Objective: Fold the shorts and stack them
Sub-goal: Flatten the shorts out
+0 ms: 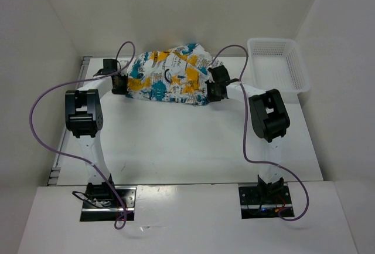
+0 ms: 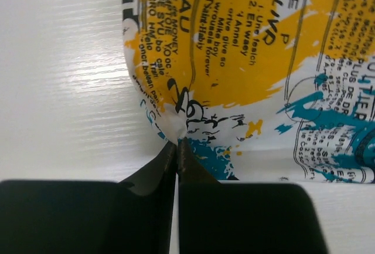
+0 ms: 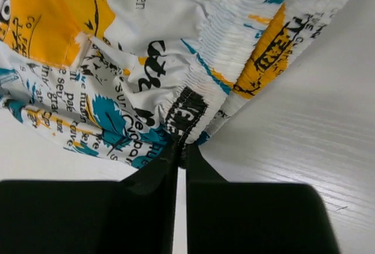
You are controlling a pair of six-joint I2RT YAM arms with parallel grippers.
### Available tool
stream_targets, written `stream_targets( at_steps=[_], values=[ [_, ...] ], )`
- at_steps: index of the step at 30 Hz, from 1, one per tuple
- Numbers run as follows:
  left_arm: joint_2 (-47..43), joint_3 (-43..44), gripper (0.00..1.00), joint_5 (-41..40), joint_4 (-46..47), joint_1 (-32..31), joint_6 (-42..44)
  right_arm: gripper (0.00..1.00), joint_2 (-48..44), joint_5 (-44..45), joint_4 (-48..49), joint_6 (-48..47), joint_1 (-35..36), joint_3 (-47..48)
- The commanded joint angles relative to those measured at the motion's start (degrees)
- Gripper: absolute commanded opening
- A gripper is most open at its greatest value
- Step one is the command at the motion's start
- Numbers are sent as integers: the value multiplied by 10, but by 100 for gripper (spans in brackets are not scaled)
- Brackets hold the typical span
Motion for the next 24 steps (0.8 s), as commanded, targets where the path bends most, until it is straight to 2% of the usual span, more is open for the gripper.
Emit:
stream_targets(
  at_steps=[1,4,5,7,11,15,19,24],
  values=[
    [16,17,0,33,-30,-2,3,1,20,-3,5,-11,-3,13],
    [-7,65,0,27,-48,3,3,0,9,14,5,-51,-3,75],
    [-19,84,0,34,-55,12,3,0,9,14,5,-59,-3,129],
    [-36,158,0,53,-77,26,3,0,4,5,-8,-81,-3,229],
    [-116,291,0,88,-118,41,3,0,-32,-1,-29,-97,-3,371],
    [-206,368,0,99,-159,71,3,0,-119,-37,-47,-110,-3,406],
    [-342,368,0,46,-164,77,3,0,-230,-96,-80,-140,-3,401],
    [-441,424,0,-13,-159,77,3,0,-349,-163,-108,-158,-3,443]
  ],
)
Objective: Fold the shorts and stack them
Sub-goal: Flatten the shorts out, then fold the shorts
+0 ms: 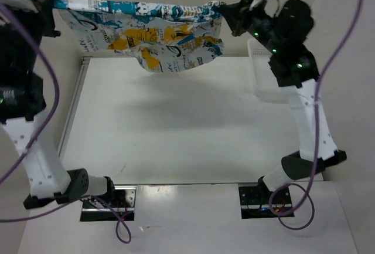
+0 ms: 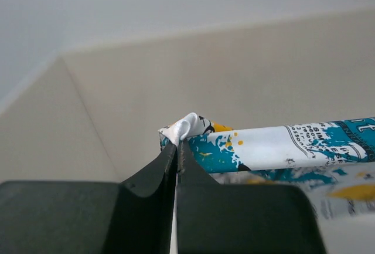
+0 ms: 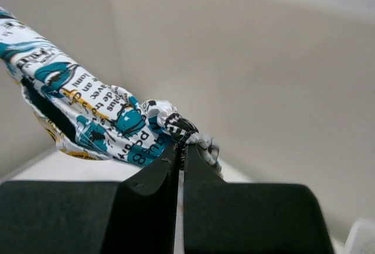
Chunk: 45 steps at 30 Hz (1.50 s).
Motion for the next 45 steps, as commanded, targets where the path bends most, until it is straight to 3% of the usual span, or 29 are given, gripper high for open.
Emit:
stream_targets(
  at_steps=[1,8,11,14,17,20,27,32,37,42,45],
  values=[
    [-30,43,0,-89,-19,9,4,0,-71,-52,-34,-30,-8,59],
    [-39,220,0,-136,-39,9,4,0,-111,-169,-42,49,-15,138],
    [-25,220,0,-113,-39,9,4,0,-126,-169,-27,90,-15,104],
    [-9,159,0,-49,-39,9,4,0,-132,-142,-8,120,-15,28],
    [51,117,0,16,-44,9,4,0,-132,-136,23,160,-44,-81],
    [139,117,0,23,-63,-4,4,0,-100,-131,54,187,-80,-150],
    [329,148,0,41,-88,-64,4,0,32,-123,92,205,-93,-245],
    [471,204,0,48,-74,-78,4,0,156,-17,93,154,-98,-218],
    [573,345,0,54,-120,-83,4,0,242,16,87,121,-104,-138],
    [591,430,0,47,-157,-83,4,0,277,28,87,112,-104,-98],
    [584,500,0,47,-244,-88,4,0,277,34,87,89,-109,-91]
  ],
)
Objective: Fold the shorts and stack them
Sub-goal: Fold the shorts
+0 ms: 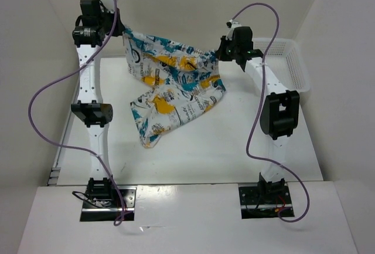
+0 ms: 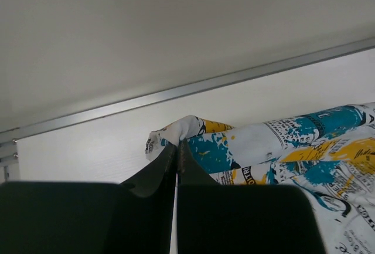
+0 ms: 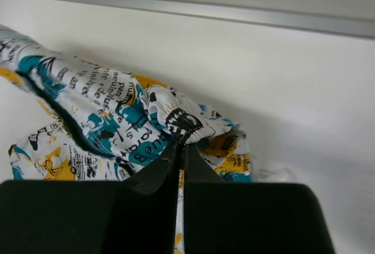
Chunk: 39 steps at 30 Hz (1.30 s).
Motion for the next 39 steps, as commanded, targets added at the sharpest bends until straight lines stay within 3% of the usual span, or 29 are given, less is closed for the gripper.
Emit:
stream_targets(
  at_steps=[1,5,6,9,10,11,14,17,21,25,26,31,39],
  values=[
    [-26,71,0,6,-83,-3,12,0,-16,20,35,-43,-8,34],
    [-51,69,0,37,-247,-3,12,0,-54,-8,14,-91,-20,-26],
    [-84,-61,0,20,-242,-3,12,0,-75,-37,7,-121,-26,-41],
    [-233,-318,0,75,-191,-10,12,0,-120,-70,-23,-165,-32,-99],
    [-273,-480,0,75,-167,-20,12,0,-130,-70,-30,-172,-32,-114],
    [-359,-559,0,69,-141,-32,12,0,-139,-79,-30,-178,-32,-143],
    [-489,-771,0,51,-26,-92,12,0,-169,-79,-36,-192,-32,-192],
    [-503,-812,0,56,-9,-82,12,0,-193,-90,-36,-184,-32,-212],
    [-509,-775,0,32,22,-39,12,0,-205,-102,-31,-157,-32,-176],
    [-488,-622,0,1,38,-4,12,0,-230,-124,-36,-144,-32,-84],
    [-482,-542,0,-8,43,3,12,0,-239,-140,-36,-138,-32,-64],
    [-474,-313,0,-44,29,19,12,0,-279,-215,-69,-131,-32,60],
    [-519,-176,0,-77,29,19,12,0,-407,-342,-61,-75,-32,74]
  ],
)
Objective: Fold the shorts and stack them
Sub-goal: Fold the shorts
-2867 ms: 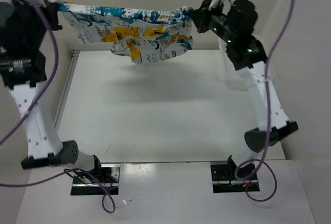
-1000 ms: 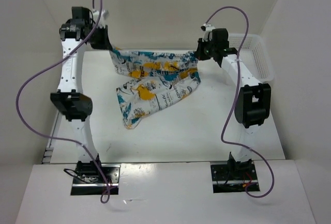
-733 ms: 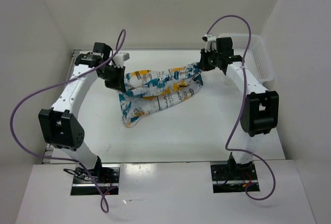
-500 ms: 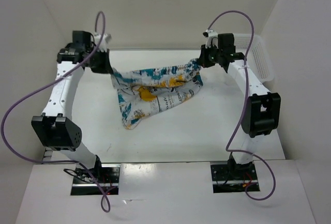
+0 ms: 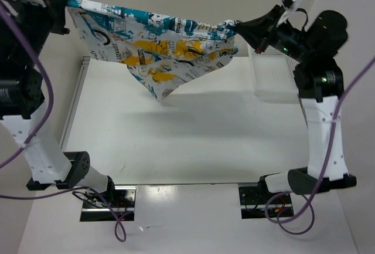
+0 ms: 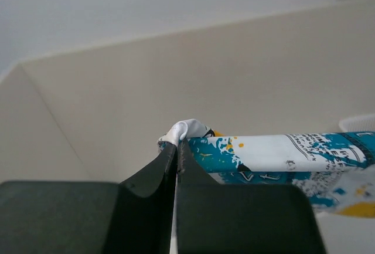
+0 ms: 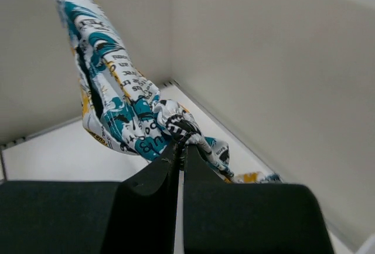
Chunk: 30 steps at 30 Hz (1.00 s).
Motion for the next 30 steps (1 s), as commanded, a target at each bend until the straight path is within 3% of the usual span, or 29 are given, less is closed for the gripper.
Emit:
stream_targets(
  at_steps=[1,6,15,26,30],
  values=[
    [-8,43,0,-45,11,7,3,0,-37,-75,17,51,-5,13],
    [-8,112,0,-74,29,7,3,0,-70,-127,70,141,-5,25],
    [60,130,0,-68,74,7,3,0,-65,-83,119,243,-5,-19],
    [297,141,0,-19,34,-23,3,0,55,45,139,274,-5,-207],
    [382,164,0,-8,21,-29,3,0,127,97,144,262,-5,-230]
  ],
)
